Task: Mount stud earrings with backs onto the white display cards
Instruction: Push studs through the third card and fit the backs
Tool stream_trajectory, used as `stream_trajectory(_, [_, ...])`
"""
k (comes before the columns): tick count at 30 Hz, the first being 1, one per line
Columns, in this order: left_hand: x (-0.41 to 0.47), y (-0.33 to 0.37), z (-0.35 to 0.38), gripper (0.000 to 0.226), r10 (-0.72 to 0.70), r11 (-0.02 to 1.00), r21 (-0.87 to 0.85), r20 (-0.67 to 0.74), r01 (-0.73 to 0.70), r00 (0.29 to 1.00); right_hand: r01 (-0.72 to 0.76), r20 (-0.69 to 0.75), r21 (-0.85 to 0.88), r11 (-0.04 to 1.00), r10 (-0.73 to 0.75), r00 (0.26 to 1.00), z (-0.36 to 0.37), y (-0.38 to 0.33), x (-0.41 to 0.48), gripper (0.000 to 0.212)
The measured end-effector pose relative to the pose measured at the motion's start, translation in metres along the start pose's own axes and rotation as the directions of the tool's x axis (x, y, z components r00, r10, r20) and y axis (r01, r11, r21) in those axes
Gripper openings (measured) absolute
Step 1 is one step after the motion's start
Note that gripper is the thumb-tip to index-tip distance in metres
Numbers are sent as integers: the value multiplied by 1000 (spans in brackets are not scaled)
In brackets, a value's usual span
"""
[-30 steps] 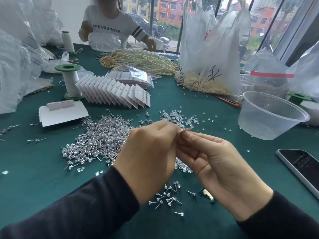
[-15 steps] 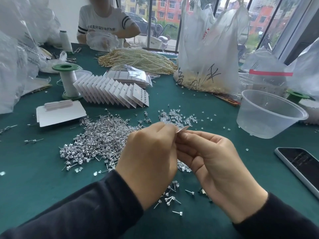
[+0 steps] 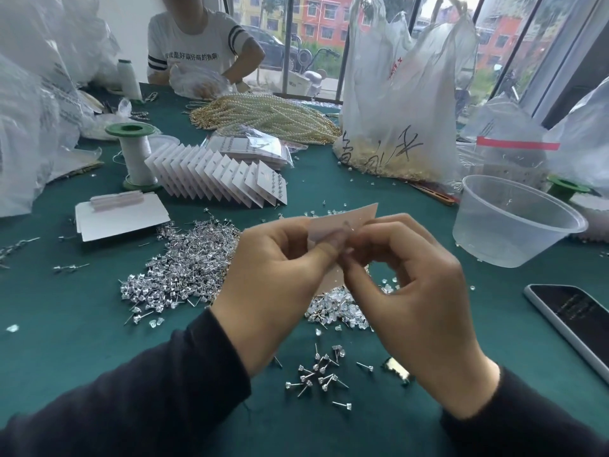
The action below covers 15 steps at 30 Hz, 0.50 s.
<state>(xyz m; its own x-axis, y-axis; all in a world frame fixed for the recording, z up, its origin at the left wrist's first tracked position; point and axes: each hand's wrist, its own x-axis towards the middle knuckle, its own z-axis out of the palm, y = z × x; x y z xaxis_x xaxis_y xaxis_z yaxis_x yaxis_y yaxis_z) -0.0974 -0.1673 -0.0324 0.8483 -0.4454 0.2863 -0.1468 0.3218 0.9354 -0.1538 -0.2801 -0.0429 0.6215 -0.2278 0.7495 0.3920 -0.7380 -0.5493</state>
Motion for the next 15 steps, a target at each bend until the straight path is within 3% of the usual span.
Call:
stream_trajectory(7, [-2,1,1,1,47,999,-17,77,-46,996,88,-113,-85,993,-97,989,1,1,1,7])
stream_trajectory(15, [-1,4,0,21,53,999,2,53,-53,997,138,-136,-125,983,-155,979,1,-1,1,7])
